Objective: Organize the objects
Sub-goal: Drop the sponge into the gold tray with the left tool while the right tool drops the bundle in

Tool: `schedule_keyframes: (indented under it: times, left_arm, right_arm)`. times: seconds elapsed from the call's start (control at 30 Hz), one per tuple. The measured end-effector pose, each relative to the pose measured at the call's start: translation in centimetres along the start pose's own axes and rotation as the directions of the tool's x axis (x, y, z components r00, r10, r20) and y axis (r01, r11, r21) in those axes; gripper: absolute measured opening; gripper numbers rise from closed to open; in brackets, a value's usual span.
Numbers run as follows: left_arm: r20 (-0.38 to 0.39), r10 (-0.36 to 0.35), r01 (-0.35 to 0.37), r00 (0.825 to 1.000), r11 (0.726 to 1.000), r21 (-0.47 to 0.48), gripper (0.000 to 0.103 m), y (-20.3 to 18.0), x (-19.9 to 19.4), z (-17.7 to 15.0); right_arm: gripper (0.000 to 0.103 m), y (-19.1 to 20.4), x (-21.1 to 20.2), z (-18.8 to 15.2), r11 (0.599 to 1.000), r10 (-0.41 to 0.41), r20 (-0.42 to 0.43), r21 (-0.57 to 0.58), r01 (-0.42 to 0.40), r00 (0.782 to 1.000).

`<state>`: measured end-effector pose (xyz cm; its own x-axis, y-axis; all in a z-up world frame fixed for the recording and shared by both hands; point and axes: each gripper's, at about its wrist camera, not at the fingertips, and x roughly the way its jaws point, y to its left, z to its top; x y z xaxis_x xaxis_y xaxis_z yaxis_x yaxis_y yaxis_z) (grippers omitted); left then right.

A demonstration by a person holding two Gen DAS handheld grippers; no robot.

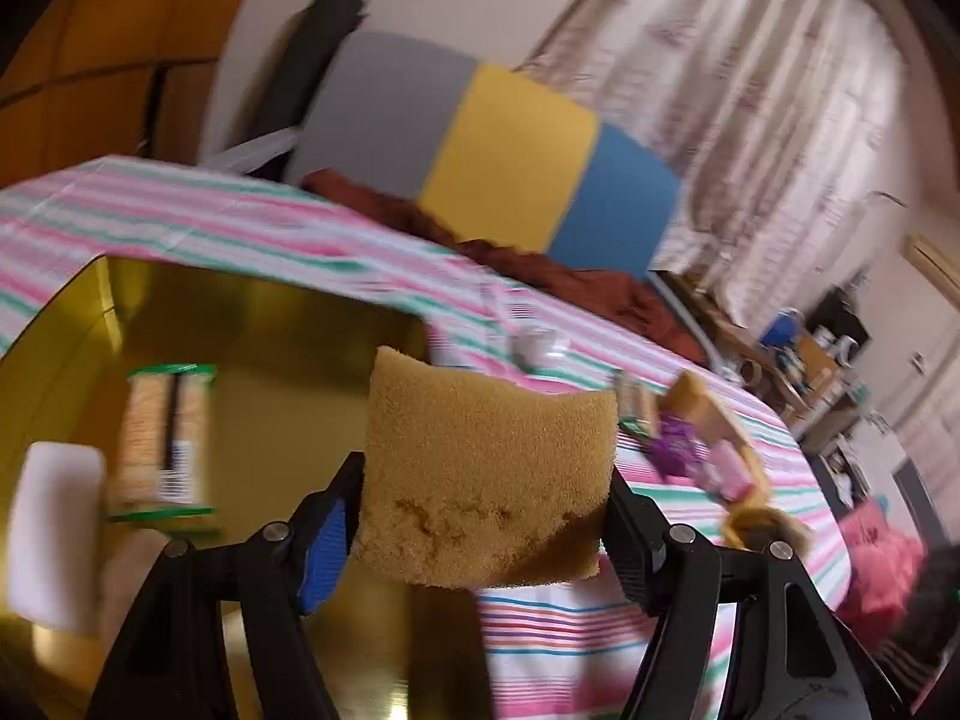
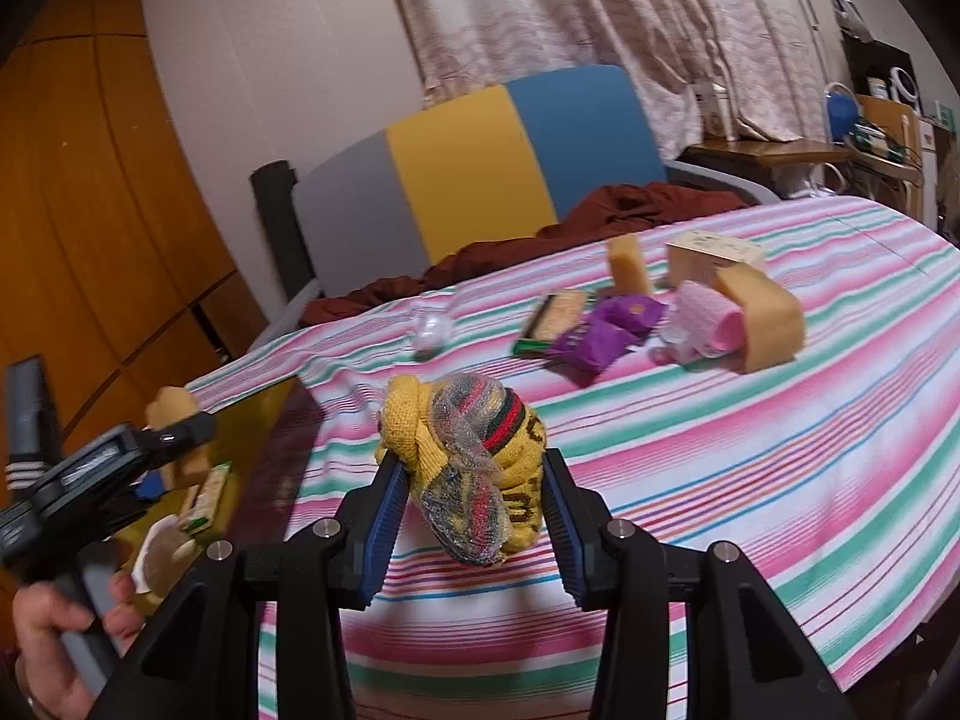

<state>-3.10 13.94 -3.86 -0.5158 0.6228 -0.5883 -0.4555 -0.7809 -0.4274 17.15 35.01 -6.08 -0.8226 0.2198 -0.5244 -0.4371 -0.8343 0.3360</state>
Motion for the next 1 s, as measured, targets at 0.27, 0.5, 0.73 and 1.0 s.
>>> schedule_keyframes:
  times: [0.27,0.5,0.73,1.0]
  left_arm:
    - [-0.095,0.071,-0.082,0.993,0.988,-0.127,0.074,4.7,2.0,1.6]
    - [-0.141,0.079,-0.106,0.987,0.975,-0.194,0.074,7.0,2.5,2.0]
    - [-0.099,0.092,-0.104,0.991,0.986,-0.127,0.074,5.8,1.0,2.1]
    - [0.043,0.209,-0.206,0.977,0.977,-0.055,0.086,5.7,-3.6,3.2]
  right_arm:
    - [0.044,2.5,0.1,-0.4,0.998,0.042,-0.011,-0.051,-0.043,0.999]
    - [0.044,3.9,0.3,-0.9,0.994,0.075,-0.030,-0.076,-0.077,0.997]
    - [0.044,4.9,0.9,-1.3,0.990,0.109,-0.064,-0.085,-0.114,0.992]
    - [0.044,8.6,2.8,-1.1,0.963,0.219,-0.152,-0.124,-0.238,0.964]
